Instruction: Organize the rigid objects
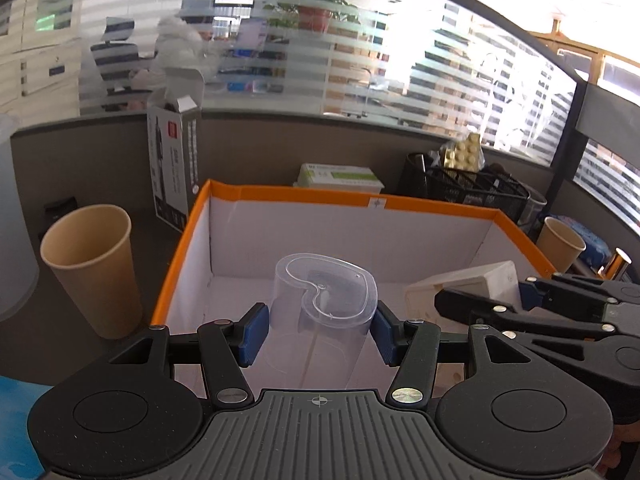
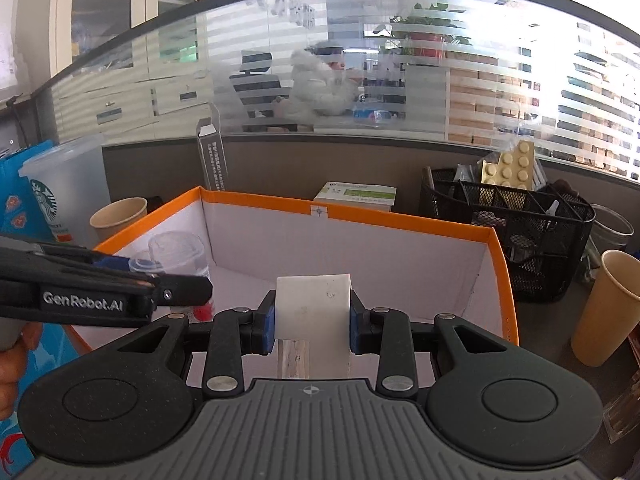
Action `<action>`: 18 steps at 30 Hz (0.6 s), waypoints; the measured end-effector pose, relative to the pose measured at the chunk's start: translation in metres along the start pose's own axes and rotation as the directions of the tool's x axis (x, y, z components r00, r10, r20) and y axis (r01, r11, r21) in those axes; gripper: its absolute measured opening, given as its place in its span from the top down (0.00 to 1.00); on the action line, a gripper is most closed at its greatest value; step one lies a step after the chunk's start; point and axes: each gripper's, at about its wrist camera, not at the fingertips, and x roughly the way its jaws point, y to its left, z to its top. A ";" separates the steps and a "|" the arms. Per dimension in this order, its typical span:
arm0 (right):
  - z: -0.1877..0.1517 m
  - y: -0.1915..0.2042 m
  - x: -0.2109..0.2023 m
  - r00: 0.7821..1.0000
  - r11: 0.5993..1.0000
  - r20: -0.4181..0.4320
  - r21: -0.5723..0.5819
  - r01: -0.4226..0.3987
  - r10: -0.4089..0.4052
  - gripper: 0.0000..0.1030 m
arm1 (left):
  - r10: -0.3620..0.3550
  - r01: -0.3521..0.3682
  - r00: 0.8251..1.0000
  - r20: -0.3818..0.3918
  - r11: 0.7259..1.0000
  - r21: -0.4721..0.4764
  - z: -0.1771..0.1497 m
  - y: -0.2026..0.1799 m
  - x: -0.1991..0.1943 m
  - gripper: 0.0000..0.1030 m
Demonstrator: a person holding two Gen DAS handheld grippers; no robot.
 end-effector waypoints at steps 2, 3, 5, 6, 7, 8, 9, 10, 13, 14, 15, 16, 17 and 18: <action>0.000 0.000 0.000 1.000 1.000 0.000 -0.003 0.000 0.000 0.71 | -0.001 0.001 1.000 -0.007 1.000 0.001 -0.002 -0.001 0.002 0.48; 0.000 0.000 0.000 1.000 1.000 -0.001 -0.003 0.000 0.000 0.71 | -0.002 0.002 1.000 -0.011 1.000 0.004 -0.002 -0.001 0.004 0.48; 0.000 0.001 0.000 1.000 1.000 -0.001 -0.002 0.001 -0.001 0.71 | 0.000 0.001 1.000 -0.022 1.000 0.006 -0.004 -0.002 0.007 0.48; 0.000 0.001 0.001 1.000 1.000 -0.001 -0.001 0.000 0.000 0.71 | -0.001 0.001 1.000 -0.026 1.000 0.005 -0.004 -0.002 0.008 0.48; 0.000 0.001 0.001 1.000 1.000 -0.002 -0.001 0.000 0.000 0.71 | -0.001 0.001 1.000 -0.031 1.000 0.004 -0.005 -0.001 0.009 0.48; -0.001 0.001 0.001 1.000 1.000 -0.002 -0.001 0.000 0.000 0.71 | -0.002 0.002 0.999 -0.037 1.000 0.003 -0.005 -0.001 0.011 0.48; -0.001 0.001 0.001 1.000 1.000 -0.002 0.000 0.000 0.000 0.71 | -0.002 0.002 0.999 -0.041 1.000 0.002 -0.005 -0.001 0.012 0.48; -0.001 0.001 0.001 1.000 1.000 -0.002 -0.001 0.000 0.000 0.71 | -0.001 0.001 0.999 -0.046 1.000 0.002 -0.006 -0.001 0.013 0.48; 0.000 0.001 0.002 1.000 1.000 -0.007 -0.002 0.001 -0.001 0.71 | 0.002 -0.002 0.998 -0.059 1.000 0.002 -0.007 0.000 0.017 0.48; 0.001 0.002 0.003 1.000 1.000 -0.012 -0.004 0.002 -0.002 0.71 | 0.001 -0.001 0.998 -0.059 1.000 0.002 -0.007 0.000 0.017 0.48; 0.002 0.002 0.003 1.000 1.000 -0.015 -0.006 0.003 -0.003 0.71 | -0.001 0.001 0.998 -0.061 1.000 0.002 -0.007 0.000 0.017 0.48; 0.003 0.003 0.004 1.000 1.000 -0.019 -0.007 0.003 -0.003 0.71 | 0.000 0.001 0.998 -0.061 1.000 0.004 -0.007 0.000 0.017 0.48; 0.004 0.003 0.005 1.000 1.000 -0.024 -0.008 0.004 -0.005 0.71 | 0.000 0.000 0.998 -0.060 1.000 0.006 -0.007 0.000 0.017 0.48; 0.005 0.003 0.005 1.000 1.000 -0.028 -0.010 0.006 -0.006 0.71 | 0.000 0.000 0.998 -0.060 1.000 0.007 -0.008 0.000 0.017 0.47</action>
